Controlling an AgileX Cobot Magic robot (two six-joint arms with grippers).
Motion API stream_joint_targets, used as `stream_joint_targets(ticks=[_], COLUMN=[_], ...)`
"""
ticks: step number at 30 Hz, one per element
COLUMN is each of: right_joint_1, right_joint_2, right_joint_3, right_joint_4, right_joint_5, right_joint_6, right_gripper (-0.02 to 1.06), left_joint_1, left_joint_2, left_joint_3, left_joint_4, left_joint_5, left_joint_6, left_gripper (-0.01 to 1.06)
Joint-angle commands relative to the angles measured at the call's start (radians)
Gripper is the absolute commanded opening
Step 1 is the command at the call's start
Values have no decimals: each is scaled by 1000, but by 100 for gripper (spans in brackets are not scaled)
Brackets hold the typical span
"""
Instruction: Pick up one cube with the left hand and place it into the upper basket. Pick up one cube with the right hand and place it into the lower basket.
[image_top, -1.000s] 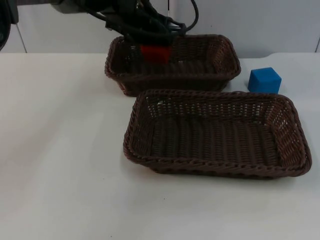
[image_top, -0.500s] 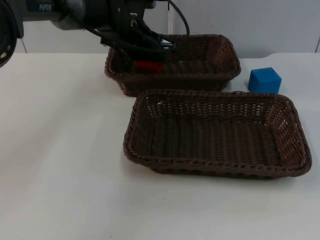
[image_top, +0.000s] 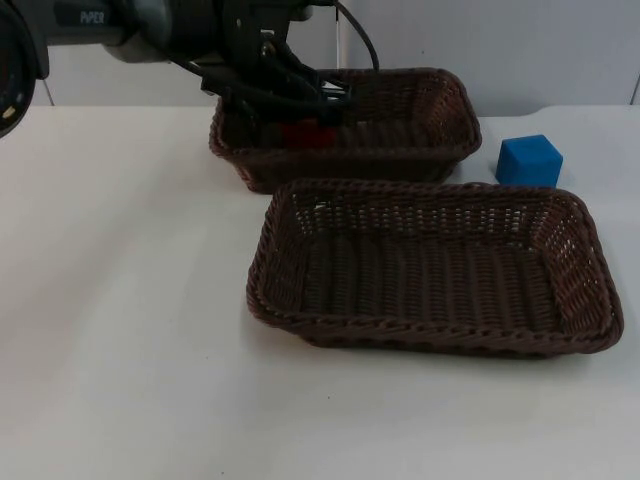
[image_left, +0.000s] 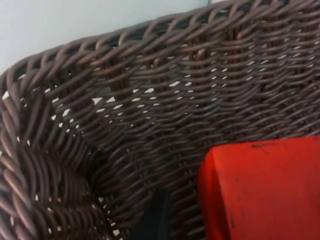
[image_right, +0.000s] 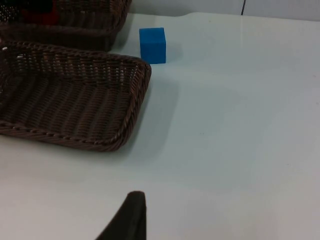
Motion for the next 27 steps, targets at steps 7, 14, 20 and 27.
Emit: stream_joint_targets(ticks=[7, 14, 20, 27], right_joint_1=[-9, -9, -9, -9], right_joint_2=[-3, -3, -3, -3], right_joint_3=[0, 0, 0, 0], right_joint_4=[-1, -1, -1, -1], right_joint_5=[-5, -5, -5, -5], right_joint_6=[-6, -6, -6, -6], right_gripper=[105, 105, 105, 105], left_joint_1=[2, 2, 2, 5], left_joint_2=[-66, -200, -333, -407], left_joint_3=[-7, -7, -7, -7], left_joint_4=[23, 50, 48, 63], left_joint_5=[58, 135, 216, 288], left_joint_6=[-1, -1, -1, -1], left_gripper=[87, 87, 87, 87])
